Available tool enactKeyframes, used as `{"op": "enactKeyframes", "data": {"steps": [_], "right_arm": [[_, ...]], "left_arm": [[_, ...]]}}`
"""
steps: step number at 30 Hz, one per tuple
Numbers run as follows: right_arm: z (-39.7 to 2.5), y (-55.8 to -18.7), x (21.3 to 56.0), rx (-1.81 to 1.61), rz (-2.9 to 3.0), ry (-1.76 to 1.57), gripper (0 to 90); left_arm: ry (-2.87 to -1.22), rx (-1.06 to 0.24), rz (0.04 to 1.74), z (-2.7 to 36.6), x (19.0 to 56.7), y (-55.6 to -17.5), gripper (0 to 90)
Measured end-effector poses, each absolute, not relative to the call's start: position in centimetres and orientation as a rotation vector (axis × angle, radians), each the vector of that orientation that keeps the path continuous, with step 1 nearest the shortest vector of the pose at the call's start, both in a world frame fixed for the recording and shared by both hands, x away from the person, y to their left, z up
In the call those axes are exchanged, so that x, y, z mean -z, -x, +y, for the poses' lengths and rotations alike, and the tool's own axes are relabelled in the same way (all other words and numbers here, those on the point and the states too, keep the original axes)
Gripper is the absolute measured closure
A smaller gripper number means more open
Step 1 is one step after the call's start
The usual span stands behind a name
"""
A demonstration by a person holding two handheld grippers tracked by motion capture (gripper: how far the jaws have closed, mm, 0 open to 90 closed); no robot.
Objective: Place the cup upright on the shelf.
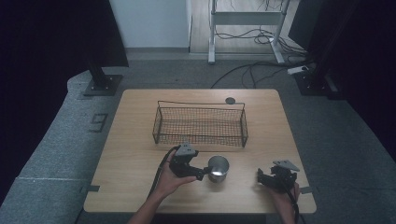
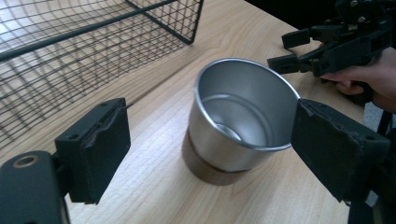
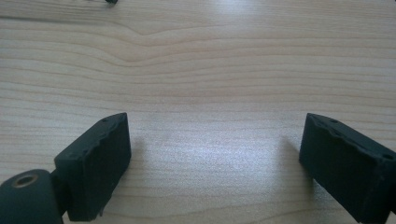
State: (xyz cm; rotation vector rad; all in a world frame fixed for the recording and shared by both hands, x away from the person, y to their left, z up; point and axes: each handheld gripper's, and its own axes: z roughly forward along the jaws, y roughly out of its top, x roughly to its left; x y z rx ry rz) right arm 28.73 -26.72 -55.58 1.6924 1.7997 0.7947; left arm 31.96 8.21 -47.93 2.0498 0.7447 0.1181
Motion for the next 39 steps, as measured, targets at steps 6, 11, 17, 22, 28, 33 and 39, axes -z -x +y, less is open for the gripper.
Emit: {"op": "enactKeyframes", "data": {"steps": [6,11,17,22,28,33,39], "right_arm": [[-26.7,-28.7,55.6,-0.794,1.801,-1.691,9.1],[-26.7,-28.7,55.6,-0.795,1.8,-1.691,9.1],[-26.7,-28.7,55.6,-0.795,1.801,-1.691,9.1],[-26.7,-28.7,55.6,-0.794,1.801,-1.691,9.1],[-26.7,-28.7,55.6,-0.795,1.802,-1.69,9.3],[-26.7,-28.7,55.6,-0.796,1.801,-1.69,9.7],[-26.7,-28.7,55.6,-0.797,1.8,-1.69,9.8]], "left_arm": [[-2.075,-0.101,0.719,7.0,48.1,-31.7,10.2],[-2.086,-0.095,0.704,6.3,48.1,-31.6,7.7],[-2.099,-0.089,0.699,5.8,48.3,-31.6,4.0],[-2.111,-0.093,0.69,5.2,48.6,-31.5,2.7],[-2.143,-0.117,0.677,4.5,49.0,-31.4,0.8],[-2.167,-0.13,0.664,3.8,49.6,-31.4,0.1],[-2.175,-0.137,0.668,3.1,50.1,-31.8,0.1]]}}
